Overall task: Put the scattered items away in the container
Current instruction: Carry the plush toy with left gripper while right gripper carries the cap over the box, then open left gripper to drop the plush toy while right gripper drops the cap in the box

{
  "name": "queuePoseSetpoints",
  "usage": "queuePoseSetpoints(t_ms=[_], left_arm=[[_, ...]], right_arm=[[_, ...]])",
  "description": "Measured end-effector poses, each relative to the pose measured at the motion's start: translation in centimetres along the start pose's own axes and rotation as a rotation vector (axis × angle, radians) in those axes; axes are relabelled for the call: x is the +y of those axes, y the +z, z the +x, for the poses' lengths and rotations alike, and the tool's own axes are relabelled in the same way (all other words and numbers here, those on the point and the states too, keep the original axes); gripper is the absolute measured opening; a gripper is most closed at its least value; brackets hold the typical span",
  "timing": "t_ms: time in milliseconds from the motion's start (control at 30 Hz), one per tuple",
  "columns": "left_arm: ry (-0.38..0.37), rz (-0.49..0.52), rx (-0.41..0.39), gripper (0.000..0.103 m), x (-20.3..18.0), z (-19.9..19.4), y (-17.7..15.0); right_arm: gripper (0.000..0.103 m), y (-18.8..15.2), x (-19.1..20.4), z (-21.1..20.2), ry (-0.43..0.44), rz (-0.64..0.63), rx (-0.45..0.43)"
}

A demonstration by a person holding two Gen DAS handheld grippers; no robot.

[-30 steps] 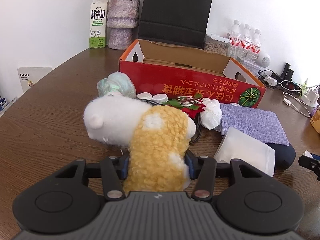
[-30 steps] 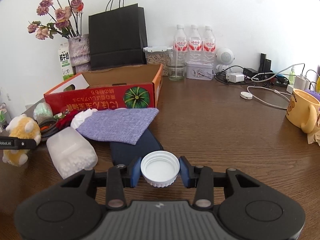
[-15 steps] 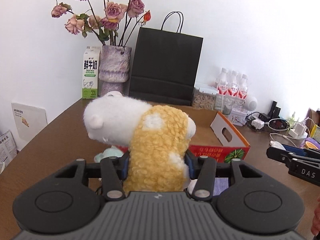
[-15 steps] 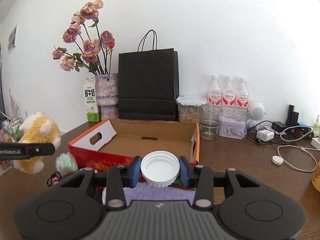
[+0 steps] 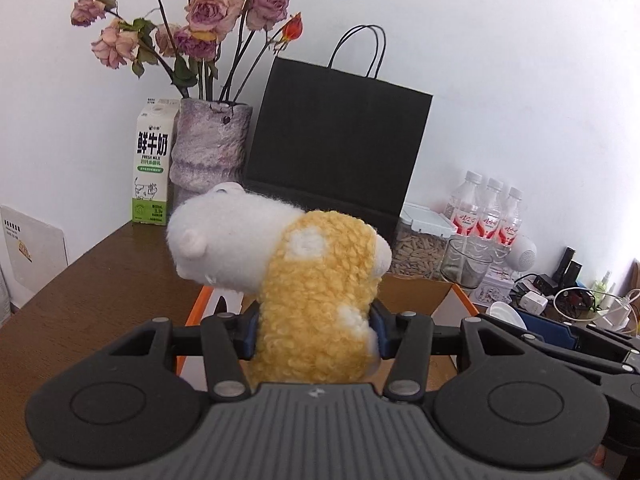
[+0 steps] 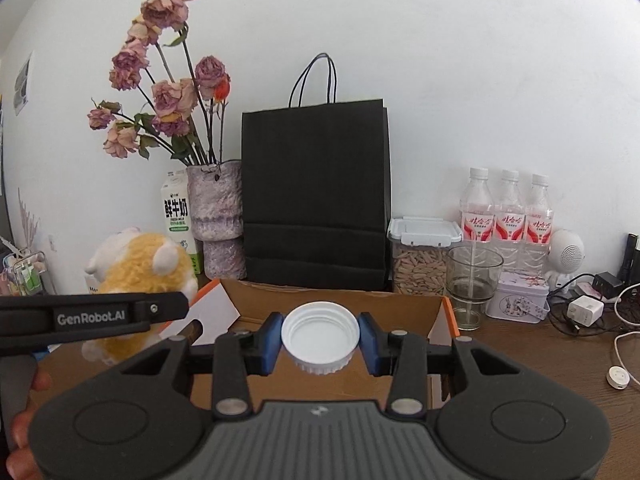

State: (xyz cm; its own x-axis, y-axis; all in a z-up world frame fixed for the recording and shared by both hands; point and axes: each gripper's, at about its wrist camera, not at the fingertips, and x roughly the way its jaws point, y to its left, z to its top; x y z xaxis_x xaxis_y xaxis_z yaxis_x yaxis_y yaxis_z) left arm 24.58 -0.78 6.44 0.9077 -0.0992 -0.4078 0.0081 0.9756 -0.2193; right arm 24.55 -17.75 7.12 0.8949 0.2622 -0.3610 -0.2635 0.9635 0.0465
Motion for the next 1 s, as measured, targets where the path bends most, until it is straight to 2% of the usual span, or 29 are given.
queuePoseSetpoints(t_ms=[133,367,467,700,767,800,867,900,933,1000], left_arm=[[0.014,-0.021,0.048,0.051,0.6,3.6,-0.1],[0.080,0.013,0.173,0.051,1.4,7.6,-2.0],[0.102,0.048,0.190,0.052,1.1,8.2,-2.7],[0.082,0.081,0.205,0.054,0.3,8.1,-3.2],[0.093,0.098,0.193,0.057,0.0,7.9,-3.2],[0.109,0.108,0.184,0.060,-0.1,7.8,-3.1],[0.138,0.113,0.164,0.072,-0.2,7.4,-2.9],[0.163,0.108,0.151,0.085,-0.1,7.2,-2.7],[0.187,0.102,0.135,0.096,0.0,7.0,-2.5],[0.215,0.087,0.097,0.103,0.2,6.4,-2.1]], right_arm=[[0.039,-0.4,-0.3,3.5,-0.009,0.000,0.060],[0.039,-2.7,-0.8,7.7,-0.022,0.009,0.179],[0.039,-3.1,-0.9,8.2,-0.026,0.007,0.196],[0.040,-3.3,-0.7,8.6,-0.033,-0.011,0.232],[0.063,-3.2,-0.6,8.5,-0.044,-0.019,0.238],[0.066,-3.1,-0.6,8.4,-0.071,-0.028,0.234],[0.080,-2.9,-0.9,8.2,-0.101,-0.023,0.227],[0.084,-2.7,-1.3,8.0,-0.110,-0.008,0.221],[0.092,-2.5,-1.6,7.8,-0.113,0.008,0.217],[0.103,-2.1,-2.4,7.6,-0.107,0.035,0.209]])
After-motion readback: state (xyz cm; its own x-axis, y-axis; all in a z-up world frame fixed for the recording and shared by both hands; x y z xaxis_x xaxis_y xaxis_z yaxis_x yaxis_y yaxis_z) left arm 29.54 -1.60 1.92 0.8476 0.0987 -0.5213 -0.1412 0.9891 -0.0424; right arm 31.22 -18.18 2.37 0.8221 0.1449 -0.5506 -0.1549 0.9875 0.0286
